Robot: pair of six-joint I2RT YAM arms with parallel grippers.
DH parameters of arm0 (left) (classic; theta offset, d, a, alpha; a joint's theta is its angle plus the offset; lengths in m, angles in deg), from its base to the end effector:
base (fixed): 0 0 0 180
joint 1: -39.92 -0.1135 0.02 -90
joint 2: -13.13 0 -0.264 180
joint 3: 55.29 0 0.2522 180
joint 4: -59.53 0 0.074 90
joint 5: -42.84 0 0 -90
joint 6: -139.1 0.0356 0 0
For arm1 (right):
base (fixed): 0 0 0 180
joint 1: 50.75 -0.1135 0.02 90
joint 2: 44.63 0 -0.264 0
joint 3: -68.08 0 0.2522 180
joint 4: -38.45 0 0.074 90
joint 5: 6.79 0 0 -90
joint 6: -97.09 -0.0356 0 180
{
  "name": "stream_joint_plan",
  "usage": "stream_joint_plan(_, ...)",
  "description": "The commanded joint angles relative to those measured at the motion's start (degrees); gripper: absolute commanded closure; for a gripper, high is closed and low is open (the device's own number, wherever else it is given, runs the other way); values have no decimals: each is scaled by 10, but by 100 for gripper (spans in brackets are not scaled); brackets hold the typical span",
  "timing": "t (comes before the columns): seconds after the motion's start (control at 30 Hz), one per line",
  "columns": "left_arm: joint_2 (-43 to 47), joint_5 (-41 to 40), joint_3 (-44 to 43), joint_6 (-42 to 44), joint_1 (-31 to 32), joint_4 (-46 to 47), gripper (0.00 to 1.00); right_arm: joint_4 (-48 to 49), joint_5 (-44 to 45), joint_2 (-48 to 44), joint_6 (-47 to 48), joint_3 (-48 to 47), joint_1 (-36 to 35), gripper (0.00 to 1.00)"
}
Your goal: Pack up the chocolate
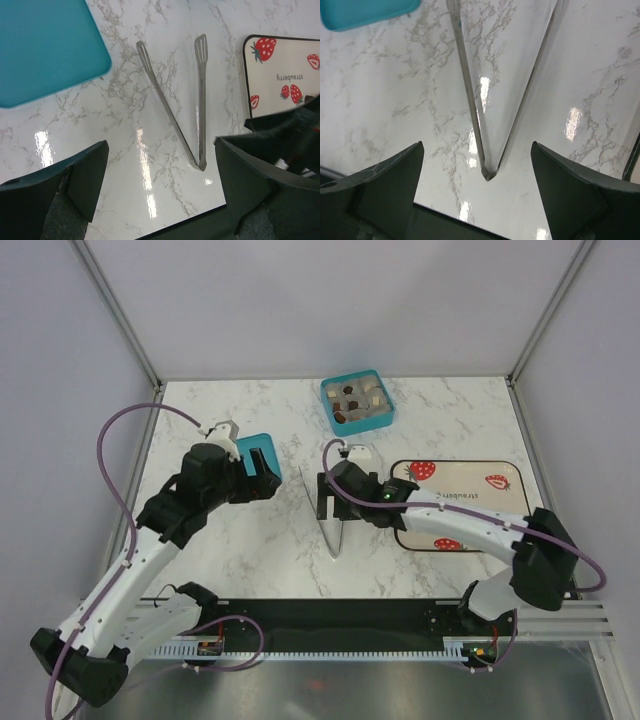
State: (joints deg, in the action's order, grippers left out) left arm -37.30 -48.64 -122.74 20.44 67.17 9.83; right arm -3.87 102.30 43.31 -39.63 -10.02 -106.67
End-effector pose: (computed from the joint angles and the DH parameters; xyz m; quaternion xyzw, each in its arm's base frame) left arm 0.1651 -0.0840 0.3317 -0.0170 0.8773 -0.2148 0.4289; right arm 0.1918 0.2627 0.2492 -0.0212 0.9342 0.1516 0.3223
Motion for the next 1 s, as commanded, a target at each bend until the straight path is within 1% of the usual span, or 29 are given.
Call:
stream_joint_plan(0.0, -60, -48, -60, -14, 0, -6, 6, 11, -32, -117, 32, 40, -2, 4)
stream_joint_plan(0.03, -99, -69, -68, -14, 0, -7, 7, 10, -38, -138, 40, 63, -2, 6)
stream_joint_plan(0.07, -118, -77, -76, -15, 0, -6, 8, 8, -48, -161, 40, 74, -3, 7)
stream_joint_plan(0.1, -137, -85, -94, -15, -1, -6, 8, 3, -53, -204, 41, 84, -2, 8)
stream_joint_plan(0.13, -185, -101, -104, -16, -1, -6, 10, 1, -58, -226, 42, 104, -2, 9)
stream_joint_plan(0.2, -235, -111, -137, -12, -4, -5, 12, -3, -72, -287, 43, 123, -2, 12)
stream_joint_plan(0.23, -278, -119, -148, -11, -6, -6, 14, -7, -75, -304, 43, 139, -2, 13)
stream_joint_plan(0.3, -324, -109, -184, -11, -21, -5, 18, -15, -77, -347, 46, 155, -2, 15)
stream_joint_plan(0.33, -344, -106, -196, -10, -25, -5, 21, -19, -75, -359, 48, 159, -3, 15)
stream_joint_plan(0.37, -384, -105, -207, -8, -32, -5, 24, -25, -72, -369, 51, 162, -2, 15)
stream_joint_plan(0.5, -470, -100, -272, -2, -47, -4, 32, -46, -49, -409, 51, 170, -3, 17)
stream_joint_plan(0.53, -485, -96, -281, 1, -49, -4, 40, -47, -47, -414, 50, 171, -2, 17)
stream_joint_plan(0.57, -517, -96, -300, 4, -56, -4, 44, -48, -46, -421, 49, 172, -2, 18)
stream_joint_plan(0.6, -531, -96, -309, 5, -59, -4, 46, -49, -44, -425, 46, 172, -2, 18)
stream_joint_plan(0.77, -595, -56, -340, -2, -86, 3, 45, -56, -34, -438, 46, 174, -2, 19)
stream_joint_plan(0.97, -657, -62, -350, -5, -88, 9, 47, -63, -23, -444, 46, 170, -3, 20)
